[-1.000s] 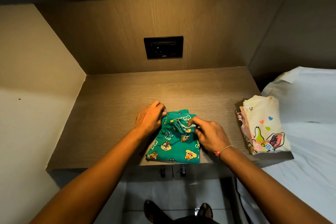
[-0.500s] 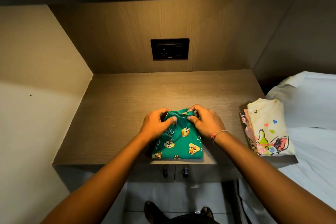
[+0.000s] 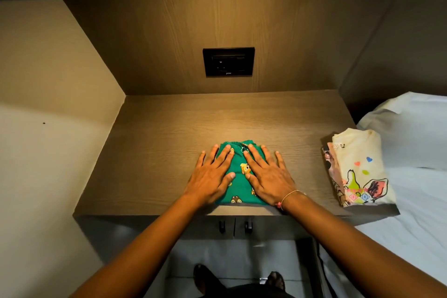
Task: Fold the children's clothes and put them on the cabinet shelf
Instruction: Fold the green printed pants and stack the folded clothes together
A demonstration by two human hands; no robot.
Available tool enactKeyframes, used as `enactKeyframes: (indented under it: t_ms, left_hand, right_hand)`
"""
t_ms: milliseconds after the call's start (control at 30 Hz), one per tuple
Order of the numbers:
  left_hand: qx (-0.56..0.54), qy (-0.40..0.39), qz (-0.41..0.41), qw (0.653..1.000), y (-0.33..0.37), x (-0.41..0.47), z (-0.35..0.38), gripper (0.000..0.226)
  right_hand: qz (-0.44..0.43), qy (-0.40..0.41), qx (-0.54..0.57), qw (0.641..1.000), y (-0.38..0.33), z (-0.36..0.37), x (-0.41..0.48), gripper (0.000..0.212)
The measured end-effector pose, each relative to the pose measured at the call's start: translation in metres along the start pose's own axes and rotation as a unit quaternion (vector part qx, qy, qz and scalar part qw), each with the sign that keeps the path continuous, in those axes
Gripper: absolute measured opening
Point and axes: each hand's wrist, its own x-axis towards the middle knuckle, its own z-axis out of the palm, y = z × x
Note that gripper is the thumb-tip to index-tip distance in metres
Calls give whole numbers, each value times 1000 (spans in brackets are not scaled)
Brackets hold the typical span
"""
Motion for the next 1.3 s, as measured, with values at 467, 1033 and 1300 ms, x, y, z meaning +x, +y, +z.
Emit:
enactKeyframes:
  t_ms: [467,1033,1300]
  left_hand:
    - [-116,101,-289,945,13,1,-17,56]
    - [-681,112,-211,692,43,12,-70,38]
    - [-750,14,-98,655,135,43,-89,67]
  right_hand:
    - [260,85,72,959,-21,-19,-9,68]
    - [220,143,657,707,-36,-57,-19,60]
    - [194,251,604,731,49,-95,-101,77]
